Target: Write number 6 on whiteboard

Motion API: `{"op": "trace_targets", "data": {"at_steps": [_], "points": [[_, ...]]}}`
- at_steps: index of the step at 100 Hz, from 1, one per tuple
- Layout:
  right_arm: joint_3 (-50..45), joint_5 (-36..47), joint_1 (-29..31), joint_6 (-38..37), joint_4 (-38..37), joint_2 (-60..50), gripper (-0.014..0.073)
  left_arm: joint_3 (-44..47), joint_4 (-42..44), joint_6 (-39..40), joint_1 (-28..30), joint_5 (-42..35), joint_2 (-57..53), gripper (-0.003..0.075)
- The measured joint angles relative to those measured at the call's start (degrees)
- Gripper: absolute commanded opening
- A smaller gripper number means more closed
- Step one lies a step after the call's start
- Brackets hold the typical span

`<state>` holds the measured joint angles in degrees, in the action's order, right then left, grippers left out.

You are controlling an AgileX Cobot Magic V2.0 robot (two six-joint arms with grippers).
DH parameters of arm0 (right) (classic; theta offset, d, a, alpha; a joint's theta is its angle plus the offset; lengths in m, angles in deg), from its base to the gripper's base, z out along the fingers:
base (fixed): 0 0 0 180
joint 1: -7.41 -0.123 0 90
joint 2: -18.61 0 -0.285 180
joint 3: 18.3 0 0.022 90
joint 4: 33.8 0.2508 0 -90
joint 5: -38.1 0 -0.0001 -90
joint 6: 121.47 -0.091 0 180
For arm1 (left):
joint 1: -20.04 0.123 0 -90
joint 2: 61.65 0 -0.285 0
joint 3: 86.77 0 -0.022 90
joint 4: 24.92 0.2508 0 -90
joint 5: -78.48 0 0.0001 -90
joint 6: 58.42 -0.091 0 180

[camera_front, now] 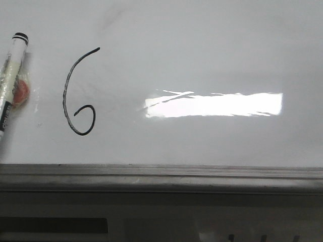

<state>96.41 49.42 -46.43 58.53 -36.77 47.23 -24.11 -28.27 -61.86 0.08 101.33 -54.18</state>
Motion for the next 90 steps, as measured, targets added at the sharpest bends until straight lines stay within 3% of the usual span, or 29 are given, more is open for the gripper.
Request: {"op": "trace_targets", "data": {"at_steps": [15,34,52,90], "points": [[0.0,0.0,0.0,0.0,0.0,0.0,-0.0064,6.1,0.0,2.6,9.4,-1.2,0.0,-0.002],[0.0,0.0,0.0,0.0,0.0,0.0,-0.0064,14.1,0.0,5.7,17.0,-6.6,0.0,-0.002],[0.0,0.0,0.0,0.0,0.0,0.0,-0.0064,14.6,2.1,11.6,17.8,-4.0,0.0,-0.002],[0.0,0.0,0.0,0.0,0.0,0.0,-0.0064,14.6,2.1,12.4,17.8,-3.5,0.0,-0.002]]}}
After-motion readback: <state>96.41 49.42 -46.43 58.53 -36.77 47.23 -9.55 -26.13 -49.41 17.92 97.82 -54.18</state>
